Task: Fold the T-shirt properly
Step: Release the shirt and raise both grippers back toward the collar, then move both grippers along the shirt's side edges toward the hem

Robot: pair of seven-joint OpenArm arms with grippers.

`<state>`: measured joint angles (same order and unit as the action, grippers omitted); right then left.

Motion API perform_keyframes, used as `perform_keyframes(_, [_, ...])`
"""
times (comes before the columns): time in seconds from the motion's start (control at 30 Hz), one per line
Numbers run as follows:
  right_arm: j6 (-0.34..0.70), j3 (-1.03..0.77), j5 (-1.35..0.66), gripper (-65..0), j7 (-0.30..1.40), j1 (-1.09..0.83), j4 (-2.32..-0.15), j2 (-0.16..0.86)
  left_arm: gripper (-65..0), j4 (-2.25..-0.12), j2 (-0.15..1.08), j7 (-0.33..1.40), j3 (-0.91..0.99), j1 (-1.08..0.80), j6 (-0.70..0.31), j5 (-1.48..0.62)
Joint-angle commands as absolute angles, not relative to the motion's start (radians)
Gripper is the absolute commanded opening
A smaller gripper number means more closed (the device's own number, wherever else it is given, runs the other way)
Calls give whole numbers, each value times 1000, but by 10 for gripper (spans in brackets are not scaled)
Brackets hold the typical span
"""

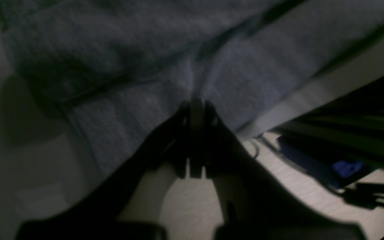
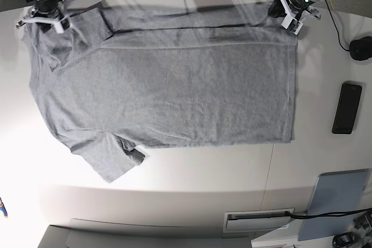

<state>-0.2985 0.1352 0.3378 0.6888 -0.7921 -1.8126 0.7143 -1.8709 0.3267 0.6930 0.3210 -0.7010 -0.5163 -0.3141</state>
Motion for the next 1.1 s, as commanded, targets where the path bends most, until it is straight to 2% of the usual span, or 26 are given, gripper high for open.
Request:
perform_keyframes(0.0, [-318, 105, 327, -650, 672, -797, -1826, 731, -650, -1871, 335, 762, 326, -720, -487, -238])
perform_keyframes(0.23, [-281, -50, 196, -650, 599, -786, -1826, 731, -650, -1876, 335, 759, 326, -717, -488, -232])
perform_keyframes(0.4, [-281, -122, 192, -650, 595, -701, -1826, 729, -650, -1942, 335, 761, 326, -717, -488, -241])
perform_keyframes(0.53, [-278, -136, 195, -650, 607, -606, -1826, 729, -548, -2030, 335, 751, 326, -715, -487, -255])
perform_keyframes(0.6, [-239, -136, 195, -650, 621, -563, -1826, 729, -484, -2067, 335, 719, 326, -712, -459, -259])
perform_keyframes(0.7, [-160, -136, 195, -552, 625, -516, -1826, 729, -398, -2106, 335, 690, 326, -705, -371, -272])
perform_keyframes(0.77, [-146, -136, 195, -502, 623, -493, -1826, 729, -362, -2111, 335, 686, 326, -689, -355, -278])
perform_keyframes(0.93, [-149, -136, 194, -489, 595, -434, -1826, 729, -353, -2109, 335, 687, 326, -596, -353, -296])
perform_keyframes(1.03, [-140, -136, 169, -488, 591, -396, -1826, 729, -353, -2101, 335, 687, 325, -519, -300, -315])
perform_keyframes(1.07, [-108, -136, 151, -487, 593, -381, -1825, 729, -353, -2094, 334, 688, 325, -492, -286, -315])
